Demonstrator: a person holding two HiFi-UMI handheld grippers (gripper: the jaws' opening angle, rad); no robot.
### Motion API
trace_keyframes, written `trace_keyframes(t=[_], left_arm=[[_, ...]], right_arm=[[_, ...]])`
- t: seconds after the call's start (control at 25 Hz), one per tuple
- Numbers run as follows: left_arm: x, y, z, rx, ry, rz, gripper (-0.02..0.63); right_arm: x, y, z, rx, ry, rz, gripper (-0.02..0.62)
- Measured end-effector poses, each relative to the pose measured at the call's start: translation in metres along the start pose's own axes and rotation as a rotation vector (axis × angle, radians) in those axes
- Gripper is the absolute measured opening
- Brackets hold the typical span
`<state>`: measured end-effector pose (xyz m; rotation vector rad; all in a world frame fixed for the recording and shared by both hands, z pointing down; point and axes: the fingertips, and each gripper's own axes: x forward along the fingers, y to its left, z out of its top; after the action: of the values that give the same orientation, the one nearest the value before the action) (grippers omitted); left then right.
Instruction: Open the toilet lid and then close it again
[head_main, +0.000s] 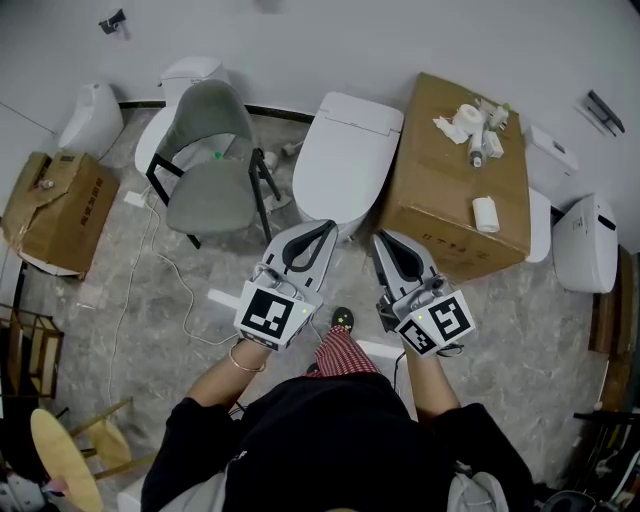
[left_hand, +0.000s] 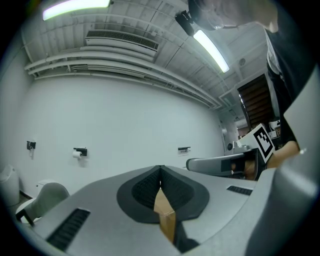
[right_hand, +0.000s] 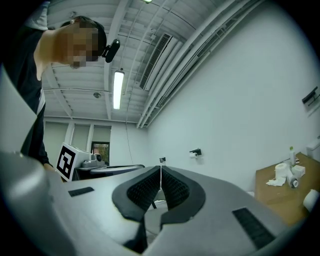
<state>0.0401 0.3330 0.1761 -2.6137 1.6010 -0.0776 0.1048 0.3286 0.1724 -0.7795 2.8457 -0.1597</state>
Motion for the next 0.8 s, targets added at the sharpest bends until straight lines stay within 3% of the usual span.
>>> trace_keyframes(t=[0.8], left_arm=[[0.110,0.068,-0.010,-0.003,0.027,-0.031,0.003]], right_arm=[[0.083,-0.105,0.003,0.004,0.005,-0.013,0.020]])
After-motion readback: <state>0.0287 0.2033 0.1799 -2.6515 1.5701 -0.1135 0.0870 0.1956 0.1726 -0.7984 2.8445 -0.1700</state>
